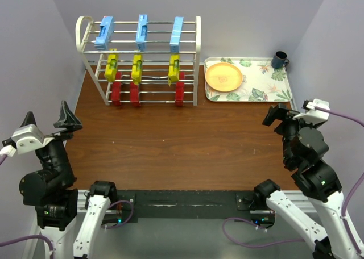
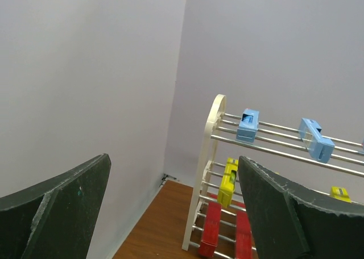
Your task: Place and organize the toothpastes onto the shelf
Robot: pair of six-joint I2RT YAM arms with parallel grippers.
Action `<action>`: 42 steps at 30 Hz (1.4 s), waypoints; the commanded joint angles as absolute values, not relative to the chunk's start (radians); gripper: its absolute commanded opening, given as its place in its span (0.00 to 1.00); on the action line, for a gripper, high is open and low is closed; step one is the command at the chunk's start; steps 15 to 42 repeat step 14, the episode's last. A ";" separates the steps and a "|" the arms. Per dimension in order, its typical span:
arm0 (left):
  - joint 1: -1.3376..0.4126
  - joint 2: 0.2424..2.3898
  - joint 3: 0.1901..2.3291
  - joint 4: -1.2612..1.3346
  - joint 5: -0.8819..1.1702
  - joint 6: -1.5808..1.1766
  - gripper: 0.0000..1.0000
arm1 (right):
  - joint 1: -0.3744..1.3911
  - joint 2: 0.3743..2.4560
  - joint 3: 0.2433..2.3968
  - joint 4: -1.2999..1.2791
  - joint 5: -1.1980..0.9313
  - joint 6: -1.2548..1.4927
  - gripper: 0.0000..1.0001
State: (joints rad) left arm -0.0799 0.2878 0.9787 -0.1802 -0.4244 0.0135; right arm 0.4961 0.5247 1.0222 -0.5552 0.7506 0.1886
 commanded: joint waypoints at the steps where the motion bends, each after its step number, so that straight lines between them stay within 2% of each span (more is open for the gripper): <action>1: -0.081 0.291 0.969 -0.103 -0.459 0.044 1.00 | 0.492 0.541 1.037 -0.485 0.784 0.176 0.98; 42: -0.081 0.311 0.973 -0.061 -0.502 0.058 1.00 | 0.492 0.558 1.038 -0.462 0.781 0.160 0.98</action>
